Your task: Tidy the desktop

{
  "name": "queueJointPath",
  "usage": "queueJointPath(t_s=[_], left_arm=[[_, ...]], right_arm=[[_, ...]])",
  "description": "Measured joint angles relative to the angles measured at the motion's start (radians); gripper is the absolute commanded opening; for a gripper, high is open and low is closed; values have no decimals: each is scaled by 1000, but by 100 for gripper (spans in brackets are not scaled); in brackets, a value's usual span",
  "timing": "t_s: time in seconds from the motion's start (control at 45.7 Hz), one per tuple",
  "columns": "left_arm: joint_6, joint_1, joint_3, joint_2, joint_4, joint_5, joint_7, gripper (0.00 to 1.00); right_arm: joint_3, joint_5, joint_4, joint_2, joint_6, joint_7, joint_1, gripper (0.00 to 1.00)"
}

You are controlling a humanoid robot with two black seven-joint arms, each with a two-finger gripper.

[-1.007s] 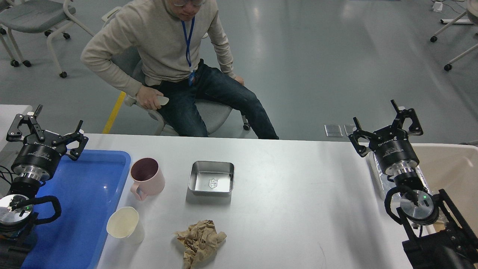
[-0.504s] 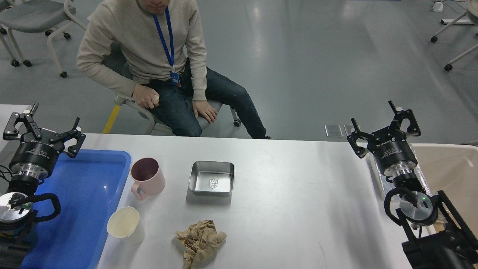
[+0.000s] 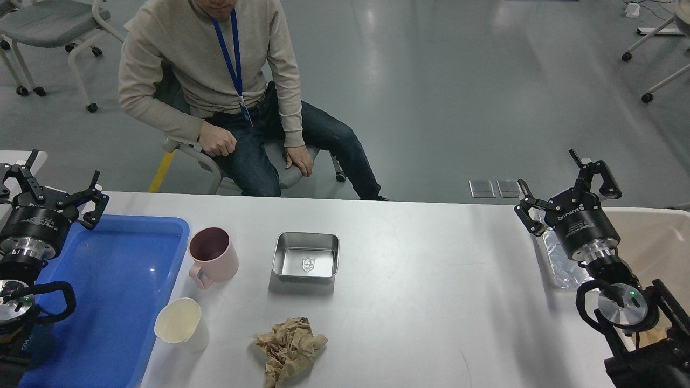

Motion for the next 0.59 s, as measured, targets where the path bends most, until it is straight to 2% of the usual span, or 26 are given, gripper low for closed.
queueJointPath(t_s=[0.241, 0.394, 0.482, 0.591], left_arm=[[-8, 3, 9, 11, 5, 20, 13, 96], [-2, 3, 16, 41, -19, 31, 58, 96], [23, 10, 20, 82, -58, 57, 93, 96], [95, 26, 45, 142, -142, 145, 109, 96]], right_arm=[[-3, -8, 0, -1, 2, 0, -1, 100], [-6, -10, 0, -1, 2, 0, 0, 100], [-8, -11, 0, -1, 2, 0, 0, 100], [-8, -18, 0, -1, 2, 0, 0, 100]])
